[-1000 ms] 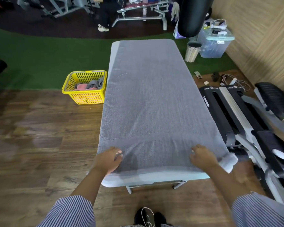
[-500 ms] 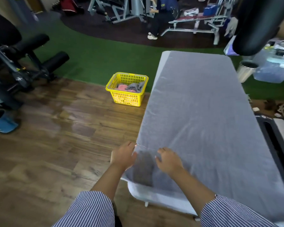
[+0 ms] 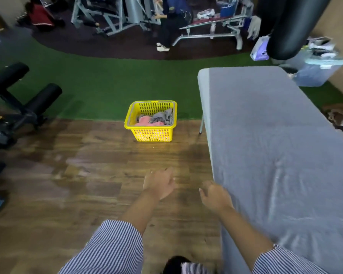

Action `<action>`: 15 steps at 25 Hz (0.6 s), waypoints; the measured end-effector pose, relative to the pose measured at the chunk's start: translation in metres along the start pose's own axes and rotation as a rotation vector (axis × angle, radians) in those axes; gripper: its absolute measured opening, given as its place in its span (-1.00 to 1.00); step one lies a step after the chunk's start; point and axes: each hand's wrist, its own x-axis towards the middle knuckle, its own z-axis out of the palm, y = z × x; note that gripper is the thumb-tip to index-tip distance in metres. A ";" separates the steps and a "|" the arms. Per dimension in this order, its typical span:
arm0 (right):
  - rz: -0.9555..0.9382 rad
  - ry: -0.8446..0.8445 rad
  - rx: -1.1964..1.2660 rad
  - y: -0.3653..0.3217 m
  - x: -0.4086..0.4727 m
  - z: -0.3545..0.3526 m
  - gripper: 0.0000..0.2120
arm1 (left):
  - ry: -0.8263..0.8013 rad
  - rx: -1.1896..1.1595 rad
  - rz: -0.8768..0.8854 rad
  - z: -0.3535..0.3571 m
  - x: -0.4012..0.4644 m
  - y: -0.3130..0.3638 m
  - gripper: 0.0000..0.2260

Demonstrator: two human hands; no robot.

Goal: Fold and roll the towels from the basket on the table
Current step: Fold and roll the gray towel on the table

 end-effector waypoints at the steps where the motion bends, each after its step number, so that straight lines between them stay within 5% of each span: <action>1: 0.046 0.013 -0.003 -0.003 0.008 -0.002 -0.72 | -0.004 0.007 0.022 -0.005 0.017 -0.006 -0.70; 7: 0.255 0.104 0.069 -0.002 0.085 -0.014 -0.70 | 0.000 0.037 0.207 -0.037 0.138 -0.021 -0.71; 15: 0.288 0.154 0.078 0.004 0.288 -0.081 -0.69 | 0.105 0.064 0.309 -0.108 0.353 -0.036 -0.74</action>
